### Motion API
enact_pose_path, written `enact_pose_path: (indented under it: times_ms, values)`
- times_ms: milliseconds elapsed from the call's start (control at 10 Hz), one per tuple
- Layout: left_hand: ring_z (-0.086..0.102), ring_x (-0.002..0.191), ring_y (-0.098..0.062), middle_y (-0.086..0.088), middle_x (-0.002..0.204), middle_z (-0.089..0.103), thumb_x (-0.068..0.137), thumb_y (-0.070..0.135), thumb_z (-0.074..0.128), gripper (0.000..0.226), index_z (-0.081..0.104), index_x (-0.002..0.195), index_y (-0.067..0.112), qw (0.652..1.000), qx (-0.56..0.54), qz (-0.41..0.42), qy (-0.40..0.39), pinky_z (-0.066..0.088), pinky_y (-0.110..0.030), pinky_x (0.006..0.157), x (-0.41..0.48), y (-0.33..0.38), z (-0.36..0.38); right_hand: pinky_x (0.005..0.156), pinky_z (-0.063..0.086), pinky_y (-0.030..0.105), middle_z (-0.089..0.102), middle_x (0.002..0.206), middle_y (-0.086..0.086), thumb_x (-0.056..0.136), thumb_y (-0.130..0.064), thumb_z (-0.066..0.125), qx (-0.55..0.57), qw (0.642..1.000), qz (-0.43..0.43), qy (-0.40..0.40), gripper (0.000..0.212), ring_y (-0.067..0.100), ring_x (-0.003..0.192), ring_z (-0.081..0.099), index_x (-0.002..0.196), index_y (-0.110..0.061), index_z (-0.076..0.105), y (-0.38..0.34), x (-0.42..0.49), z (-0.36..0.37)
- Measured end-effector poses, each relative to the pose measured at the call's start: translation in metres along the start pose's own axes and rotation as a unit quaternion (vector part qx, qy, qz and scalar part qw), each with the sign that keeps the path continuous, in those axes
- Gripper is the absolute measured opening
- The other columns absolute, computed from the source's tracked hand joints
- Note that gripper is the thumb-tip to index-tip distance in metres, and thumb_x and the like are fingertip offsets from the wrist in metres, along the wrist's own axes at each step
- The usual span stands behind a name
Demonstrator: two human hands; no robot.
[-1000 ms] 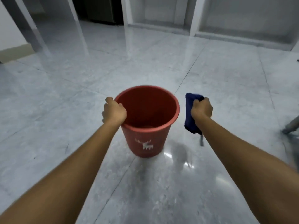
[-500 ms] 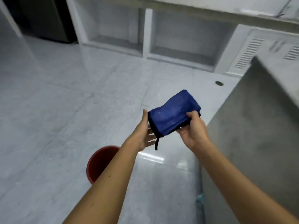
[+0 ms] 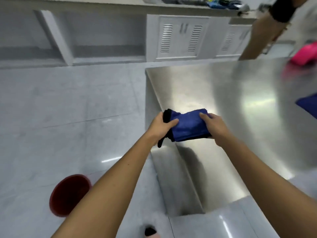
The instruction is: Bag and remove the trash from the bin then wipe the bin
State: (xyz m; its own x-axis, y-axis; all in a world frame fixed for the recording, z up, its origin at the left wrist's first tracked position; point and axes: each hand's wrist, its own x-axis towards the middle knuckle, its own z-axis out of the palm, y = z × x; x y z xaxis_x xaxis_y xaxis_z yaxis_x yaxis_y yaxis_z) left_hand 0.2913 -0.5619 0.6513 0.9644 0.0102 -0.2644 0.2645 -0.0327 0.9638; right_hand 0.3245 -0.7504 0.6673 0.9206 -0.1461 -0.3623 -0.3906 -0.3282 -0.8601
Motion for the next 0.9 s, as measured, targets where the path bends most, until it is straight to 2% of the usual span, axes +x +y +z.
enact_pose_path:
  times_ms: [100,200,300,400,500,600,700,800,900]
  values:
    - [0.059,0.1,-0.022,-0.003,0.113,0.063,0.088,0.029,0.061,0.033,0.053,0.116,0.016,0.993,0.1,0.0,0.058,0.048,-0.032,0.085,0.016,-0.017,0.055,0.06,0.044,0.029,0.055,0.082,0.005,0.095,-0.034,0.05,-0.065,0.995,-0.002,0.082,0.025,0.026,0.08,0.053,0.087,-0.011,0.053,0.044,0.011,-0.027]
    - [0.056,0.09,-0.023,-0.006,0.112,0.063,0.089,0.032,0.057,0.035,0.048,0.118,0.015,0.971,0.219,0.015,0.094,0.039,-0.026,0.073,0.028,-0.032,0.088,0.051,0.032,0.026,0.059,0.09,0.01,0.096,-0.031,0.048,-0.116,0.985,0.023,0.122,0.025,0.024,0.077,0.05,0.089,-0.008,0.054,0.08,0.02,-0.038]
    - [0.057,0.101,-0.026,-0.009,0.121,0.058,0.092,0.027,0.055,0.04,0.04,0.128,0.016,0.959,0.27,0.068,0.059,0.041,-0.027,0.078,0.036,-0.046,0.093,0.07,0.036,0.028,0.061,0.109,0.015,0.096,-0.029,0.048,-0.169,0.972,0.016,0.165,0.029,0.028,0.092,0.054,0.105,-0.003,0.057,0.097,0.019,-0.037]
    - [0.045,0.124,-0.028,-0.01,0.142,0.043,0.096,0.028,0.047,0.047,0.036,0.141,0.02,0.894,0.412,0.166,0.055,0.037,-0.034,0.098,0.037,-0.058,0.091,0.092,0.039,0.04,0.046,0.139,0.013,0.096,-0.03,0.045,-0.307,0.925,-0.051,0.22,0.046,0.031,0.124,0.045,0.137,-0.009,0.044,0.103,0.016,-0.033]
    - [0.013,0.145,-0.022,-0.002,0.158,0.018,0.1,0.037,0.026,0.053,0.021,0.149,0.018,0.751,0.606,0.264,-0.005,0.01,-0.042,0.116,0.036,-0.068,0.088,0.116,0.019,0.045,0.018,0.162,0.002,0.101,-0.037,0.028,-0.457,0.862,-0.171,0.139,0.057,0.022,0.149,0.014,0.153,-0.015,0.02,0.107,0.017,-0.037]
    - [0.004,0.147,-0.021,0.002,0.16,0.01,0.1,0.041,0.014,0.057,0.008,0.151,0.016,0.729,0.65,0.209,-0.045,-0.002,-0.047,0.117,0.033,-0.074,0.091,0.119,0.001,0.047,-0.004,0.164,-0.002,0.1,-0.049,0.012,-0.523,0.837,-0.163,0.012,0.065,0.019,0.151,-0.006,0.154,-0.017,-0.002,0.119,0.018,-0.04]
    - [-0.001,0.147,-0.022,0.002,0.16,0.002,0.1,0.041,0.014,0.059,0.001,0.151,0.017,0.737,0.655,0.152,-0.07,-0.004,-0.048,0.116,0.03,-0.064,0.095,0.119,-0.001,0.047,-0.013,0.163,-0.002,0.099,-0.051,0.011,-0.536,0.832,-0.138,-0.026,0.067,0.019,0.15,-0.01,0.153,-0.017,-0.011,0.12,0.014,-0.044]
    - [-0.005,0.147,-0.022,0.0,0.16,-0.004,0.099,0.044,0.014,0.062,-0.004,0.151,0.015,0.699,0.698,0.117,-0.099,-0.005,-0.047,0.117,0.023,-0.045,0.089,0.119,-0.001,0.048,-0.014,0.163,-0.001,0.101,-0.048,0.011,-0.568,0.813,-0.103,-0.072,0.066,0.02,0.15,-0.01,0.152,-0.015,-0.013,0.1,0.011,-0.047]
    - [-0.005,0.147,-0.023,-0.006,0.16,-0.002,0.1,0.042,0.016,0.063,-0.002,0.151,0.01,0.69,0.716,0.073,-0.073,-0.005,-0.048,0.117,0.014,-0.023,0.071,0.119,-0.001,0.05,-0.011,0.163,0.002,0.102,-0.04,0.011,-0.617,0.781,-0.058,-0.08,0.062,0.021,0.15,-0.01,0.153,-0.011,-0.009,0.068,0.008,-0.041]
